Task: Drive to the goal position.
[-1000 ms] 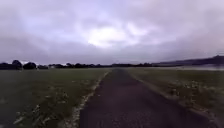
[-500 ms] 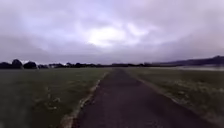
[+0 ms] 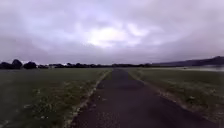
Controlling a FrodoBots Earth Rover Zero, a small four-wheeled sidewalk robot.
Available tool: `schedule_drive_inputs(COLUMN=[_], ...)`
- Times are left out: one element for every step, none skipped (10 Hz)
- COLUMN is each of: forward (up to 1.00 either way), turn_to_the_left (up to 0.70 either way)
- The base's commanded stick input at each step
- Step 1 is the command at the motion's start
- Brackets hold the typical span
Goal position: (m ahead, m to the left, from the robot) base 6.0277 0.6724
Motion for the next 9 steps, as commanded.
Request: schedule_drive_inputs(forward=[0.50,0.50,0.50,0.50,0.50,0.50,0.50,0.50,0.50], turn_to_the_left=[0.00,0.00,0.00,0.00,0.00,0.00,0.00,0.00,0.00])
